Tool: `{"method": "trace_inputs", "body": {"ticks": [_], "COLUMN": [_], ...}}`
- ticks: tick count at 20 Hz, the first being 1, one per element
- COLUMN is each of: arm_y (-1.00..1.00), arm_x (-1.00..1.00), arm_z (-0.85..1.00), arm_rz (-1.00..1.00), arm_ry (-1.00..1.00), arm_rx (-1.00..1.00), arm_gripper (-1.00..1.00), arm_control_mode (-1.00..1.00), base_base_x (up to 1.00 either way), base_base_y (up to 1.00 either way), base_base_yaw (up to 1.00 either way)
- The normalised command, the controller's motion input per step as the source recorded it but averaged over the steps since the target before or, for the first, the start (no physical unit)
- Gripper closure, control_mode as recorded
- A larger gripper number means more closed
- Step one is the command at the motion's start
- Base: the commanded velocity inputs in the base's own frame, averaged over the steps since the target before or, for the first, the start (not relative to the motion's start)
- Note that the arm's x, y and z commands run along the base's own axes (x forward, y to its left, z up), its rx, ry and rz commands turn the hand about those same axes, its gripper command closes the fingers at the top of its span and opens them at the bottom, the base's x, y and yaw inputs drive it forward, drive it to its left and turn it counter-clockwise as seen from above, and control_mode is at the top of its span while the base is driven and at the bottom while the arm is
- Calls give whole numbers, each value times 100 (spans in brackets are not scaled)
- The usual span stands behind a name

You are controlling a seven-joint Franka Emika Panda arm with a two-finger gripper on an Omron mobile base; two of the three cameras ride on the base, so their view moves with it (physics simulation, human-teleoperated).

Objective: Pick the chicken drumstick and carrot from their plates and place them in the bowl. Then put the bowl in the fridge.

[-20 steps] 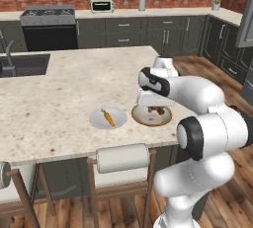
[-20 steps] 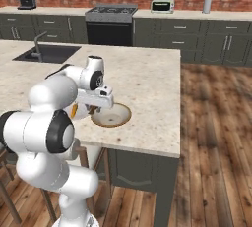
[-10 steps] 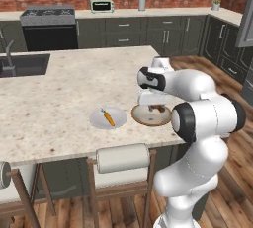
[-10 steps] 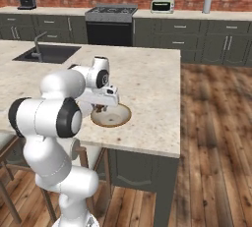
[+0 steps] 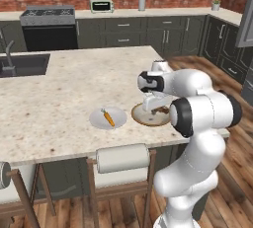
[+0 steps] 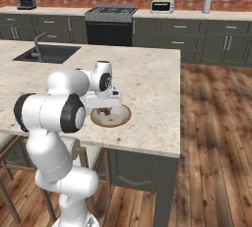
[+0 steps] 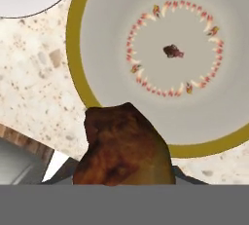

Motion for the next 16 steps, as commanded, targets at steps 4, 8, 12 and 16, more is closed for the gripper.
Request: {"method": "trace_inputs", "body": {"ticks": [4,8,12,16], "arm_y": [-3,-2,2,2], "arm_x": [30,33,18,14], "arm_z": [-17,-19,-27,-26], "arm_rz": [31,10,0,0], "arm_ry": [2,1,2,0], "arm_rx": [3,4,4,2], "arm_gripper": [100,100,100,100], "arm_control_mode": [-100,-100,-100,-100], "base_base_x": [0,0,0,0], "base_base_y": [0,0,0,0], "base_base_yaw": [0,0,0,0]}}
